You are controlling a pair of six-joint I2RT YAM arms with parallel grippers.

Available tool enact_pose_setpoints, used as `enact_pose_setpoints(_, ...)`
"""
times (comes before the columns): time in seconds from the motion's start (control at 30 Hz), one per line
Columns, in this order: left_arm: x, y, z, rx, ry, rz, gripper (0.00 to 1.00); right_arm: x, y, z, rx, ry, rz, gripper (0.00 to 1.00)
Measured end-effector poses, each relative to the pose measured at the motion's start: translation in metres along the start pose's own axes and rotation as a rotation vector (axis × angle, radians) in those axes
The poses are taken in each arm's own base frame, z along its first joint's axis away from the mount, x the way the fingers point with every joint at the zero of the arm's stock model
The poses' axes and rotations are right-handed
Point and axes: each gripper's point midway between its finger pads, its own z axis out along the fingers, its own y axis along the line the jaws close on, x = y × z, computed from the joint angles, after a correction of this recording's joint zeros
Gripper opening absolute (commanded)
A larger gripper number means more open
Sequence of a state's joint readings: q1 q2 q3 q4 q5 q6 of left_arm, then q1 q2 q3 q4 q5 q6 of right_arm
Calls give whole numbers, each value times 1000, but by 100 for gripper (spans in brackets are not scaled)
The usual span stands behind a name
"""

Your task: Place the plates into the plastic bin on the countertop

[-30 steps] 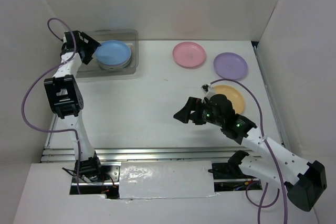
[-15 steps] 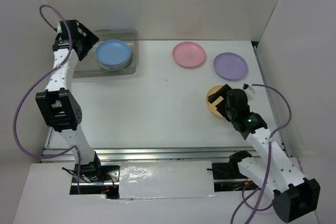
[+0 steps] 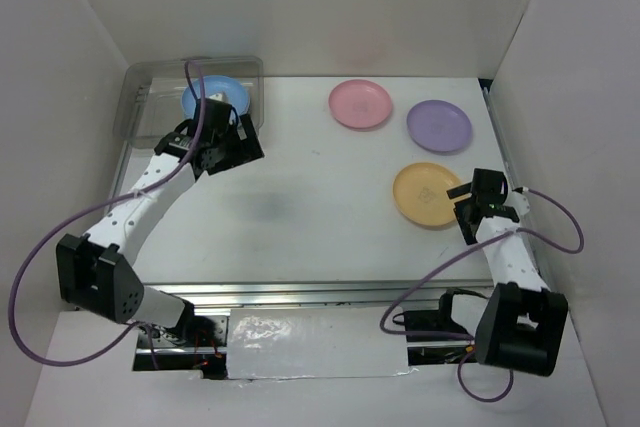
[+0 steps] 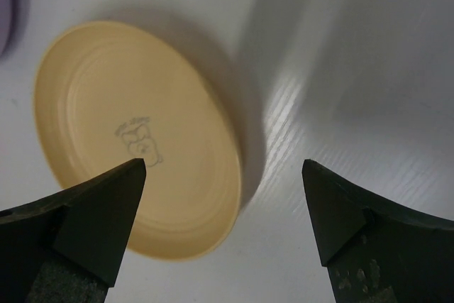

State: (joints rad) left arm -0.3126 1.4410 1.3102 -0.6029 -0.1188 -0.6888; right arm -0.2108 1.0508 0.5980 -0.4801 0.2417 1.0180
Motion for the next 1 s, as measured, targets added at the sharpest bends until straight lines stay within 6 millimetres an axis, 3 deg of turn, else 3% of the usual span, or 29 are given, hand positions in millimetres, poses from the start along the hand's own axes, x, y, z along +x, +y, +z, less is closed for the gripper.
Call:
enact_pose_setpoints(0.1, 14, -7, -24, 43, -6, 48, 99, 2, -9, 22, 47, 40, -14, 95)
enact_pose_setpoints(0.27, 15, -17, -71, 146, -62, 126, 99, 15, -15, 48, 101, 115, -80, 88)
enact_pose_setpoints(0.3, 13, -16, -76, 156, -73, 136, 99, 13, -10, 51, 92, 120, -92, 77)
enact_pose_setpoints(0.43, 18, -3, -81, 146, -78, 160, 99, 12, 3, 61, 73, 142, -131, 57)
enact_pose_setpoints(0.47, 20, 2, -78, 135, -68, 160, 99, 13, 3, 61, 70, 147, -141, 46)
enact_pose_setpoints(0.53, 25, 11, -73, 115, -45, 159, 99, 16, 1, 61, 71, 164, -157, 35)
enact_pose_setpoints(0.57, 27, 16, -70, 106, -35, 161, 99, 17, 0, 62, 73, 171, -164, 21)
enact_pose_setpoints(0.6, 29, 19, -69, 100, -27, 159, 99, 19, -1, 62, 73, 178, -175, 14)
enact_pose_setpoints(0.67, 28, 24, -67, 90, -22, 150, 99, 20, 6, 61, 41, 190, -176, 0)
enact_pose_setpoints(0.83, 26, 24, -65, 115, -20, 129, 99, 21, 23, 46, -31, 163, -212, 0)
enact_pose_setpoints(1.0, 48, 2, -52, 271, 41, 107, 99, 60, 41, -8, -136, 135, -416, 0)
